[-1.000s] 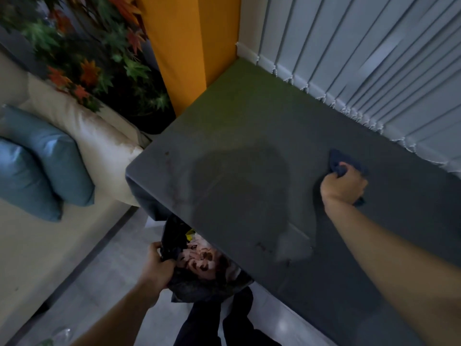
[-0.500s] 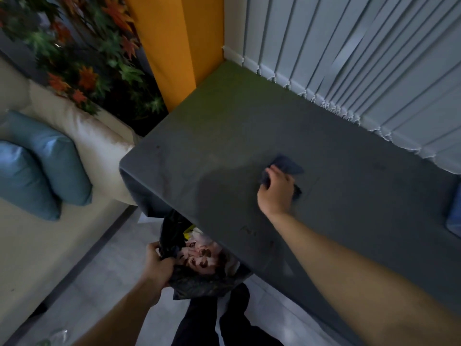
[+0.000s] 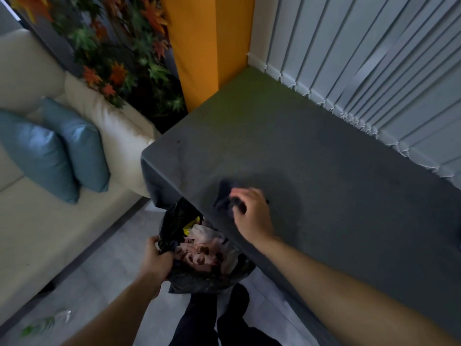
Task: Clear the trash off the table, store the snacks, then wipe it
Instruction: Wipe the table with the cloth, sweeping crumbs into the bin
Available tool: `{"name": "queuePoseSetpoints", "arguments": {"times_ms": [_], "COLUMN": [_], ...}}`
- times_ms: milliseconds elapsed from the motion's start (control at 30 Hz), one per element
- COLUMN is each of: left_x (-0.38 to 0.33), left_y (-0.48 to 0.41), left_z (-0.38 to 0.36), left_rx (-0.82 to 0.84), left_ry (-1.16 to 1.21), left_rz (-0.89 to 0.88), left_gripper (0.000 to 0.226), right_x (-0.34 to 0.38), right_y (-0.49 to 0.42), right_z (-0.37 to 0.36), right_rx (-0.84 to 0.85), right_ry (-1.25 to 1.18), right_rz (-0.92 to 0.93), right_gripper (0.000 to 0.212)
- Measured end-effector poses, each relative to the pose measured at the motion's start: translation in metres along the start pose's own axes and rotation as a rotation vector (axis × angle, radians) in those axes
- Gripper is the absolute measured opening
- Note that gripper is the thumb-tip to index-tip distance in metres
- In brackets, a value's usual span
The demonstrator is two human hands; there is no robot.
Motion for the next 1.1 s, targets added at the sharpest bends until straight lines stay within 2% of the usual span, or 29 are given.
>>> {"name": "queuePoseSetpoints", "arguments": {"times_ms": [67, 100, 167, 233, 300, 367, 433, 467, 533, 600, 667, 733, 867, 933, 967, 1067, 1100], "left_x": [0.0, 0.0, 0.0, 0.001, 0.0, -0.001, -0.001, -0.001, -0.002, -0.003, -0.003, -0.004, -0.001, 0.001, 0.002, 0.003, 0.003], "left_y": [-0.001, -0.001, -0.001, -0.001, 0.0, 0.001, 0.001, 0.001, 0.001, 0.001, 0.001, 0.002, 0.004, 0.005, 0.006, 0.007, 0.008], "left_z": [0.004, 0.006, 0.008, 0.007, 0.005, 0.005, 0.005, 0.005, 0.006, 0.005, 0.005, 0.006, 0.01, 0.013, 0.014, 0.017, 0.018], "left_rx": [-0.01, -0.015, -0.022, -0.021, -0.021, -0.021, -0.015, -0.013, -0.011, -0.015, -0.017, -0.019, -0.018, -0.022, -0.024, -0.027, -0.032], "left_ry": [0.01, 0.013, 0.022, 0.02, 0.017, 0.022, 0.03, 0.034, 0.026, 0.012, 0.006, 0.013, 0.032, 0.044, 0.055, 0.071, 0.068], "left_rz": [0.0, -0.002, -0.005, -0.008, -0.014, -0.019, -0.016, -0.015, -0.023, -0.032, -0.039, -0.043, -0.036, -0.035, -0.035, -0.031, -0.032], "left_gripper": [0.051, 0.051, 0.052, 0.053, 0.053, 0.054, 0.054, 0.053, 0.053, 0.054, 0.053, 0.052, 0.053, 0.055, 0.055, 0.055, 0.054], "right_x": [-0.009, -0.004, 0.015, 0.035, 0.041, 0.035, 0.02, 0.016, 0.023, 0.032, 0.034, 0.03, -0.006, -0.025, -0.035, -0.066, -0.072], "right_y": [-0.008, -0.008, -0.001, 0.011, 0.017, 0.01, 0.006, 0.008, 0.016, 0.022, 0.018, 0.001, -0.038, -0.051, -0.055, -0.051, -0.046], "right_z": [-0.01, -0.017, -0.028, -0.033, -0.031, -0.024, -0.022, -0.025, -0.035, -0.04, -0.034, -0.016, 0.032, 0.042, 0.04, 0.008, -0.001], "right_rx": [0.105, 0.181, 0.276, 0.374, 0.421, 0.293, 0.213, 0.251, 0.34, 0.425, 0.484, 0.362, -0.06, -0.108, -0.048, 0.406, 0.51], "right_ry": [0.122, 0.167, 0.17, 0.063, -0.027, -0.049, 0.03, 0.075, 0.117, 0.024, -0.06, -0.093, -0.038, 0.132, 0.242, 0.548, 0.607], "right_rz": [-0.134, -0.112, 0.06, 0.236, 0.319, 0.261, 0.069, 0.008, 0.085, 0.161, 0.14, 0.085, -0.159, -0.196, -0.209, -0.207, -0.187], "right_gripper": [0.041, 0.042, 0.035, 0.026, 0.02, 0.025, 0.038, 0.043, 0.041, 0.03, 0.023, 0.021, 0.023, 0.029, 0.032, 0.053, 0.059]}}
Point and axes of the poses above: each hand's wrist, its own y-axis away from the middle knuckle, its own z-axis out of the back of the hand, x = y × z, the point moved 7 cm from there along -y, towards the middle knuckle, and after that the axes turned 15 degrees about y, right-handed, at the moved point
